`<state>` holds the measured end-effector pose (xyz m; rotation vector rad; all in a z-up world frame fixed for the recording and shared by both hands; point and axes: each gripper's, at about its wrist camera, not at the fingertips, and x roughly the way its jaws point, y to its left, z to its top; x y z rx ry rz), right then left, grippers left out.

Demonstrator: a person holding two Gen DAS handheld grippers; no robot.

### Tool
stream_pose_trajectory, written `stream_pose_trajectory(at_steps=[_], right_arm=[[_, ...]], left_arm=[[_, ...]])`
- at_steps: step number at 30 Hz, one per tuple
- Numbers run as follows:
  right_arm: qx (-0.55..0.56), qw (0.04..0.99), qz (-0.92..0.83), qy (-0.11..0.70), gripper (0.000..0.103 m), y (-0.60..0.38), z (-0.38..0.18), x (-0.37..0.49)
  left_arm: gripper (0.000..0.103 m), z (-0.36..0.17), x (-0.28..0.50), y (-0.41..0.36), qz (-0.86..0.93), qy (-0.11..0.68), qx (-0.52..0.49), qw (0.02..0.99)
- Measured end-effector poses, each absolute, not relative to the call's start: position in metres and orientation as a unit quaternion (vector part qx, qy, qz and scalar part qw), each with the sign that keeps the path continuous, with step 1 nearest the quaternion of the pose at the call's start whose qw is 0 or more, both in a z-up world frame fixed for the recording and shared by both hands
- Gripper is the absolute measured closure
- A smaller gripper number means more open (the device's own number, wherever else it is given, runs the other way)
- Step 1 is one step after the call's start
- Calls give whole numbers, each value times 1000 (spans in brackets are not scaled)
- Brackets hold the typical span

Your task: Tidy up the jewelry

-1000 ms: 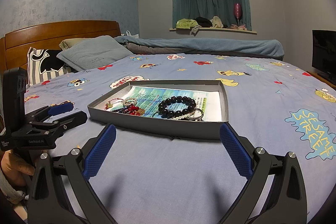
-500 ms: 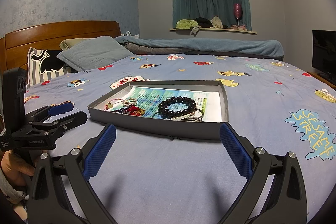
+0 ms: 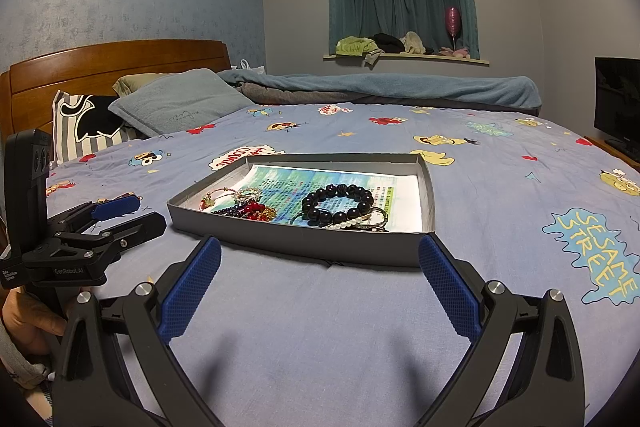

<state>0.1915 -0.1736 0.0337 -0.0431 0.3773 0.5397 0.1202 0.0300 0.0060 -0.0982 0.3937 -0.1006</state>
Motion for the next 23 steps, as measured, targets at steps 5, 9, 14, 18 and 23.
stream_pose_trajectory(at_steps=[5,9,14,18,23], right_arm=[[-21,946,265,186,5,-174,33,192],[-21,946,265,185,5,-174,33,192],[-21,946,265,185,5,-173,33,192],[-21,946,265,185,5,-173,33,192],[-21,946,265,184,5,-174,34,192]], left_arm=[[5,6,120,30,-50,195,-49,978],[5,7,120,30,-53,193,-49,978],[5,10,118,29,-59,189,-48,979],[5,9,119,29,-57,193,-49,978],[5,8,119,29,-56,193,-49,978]])
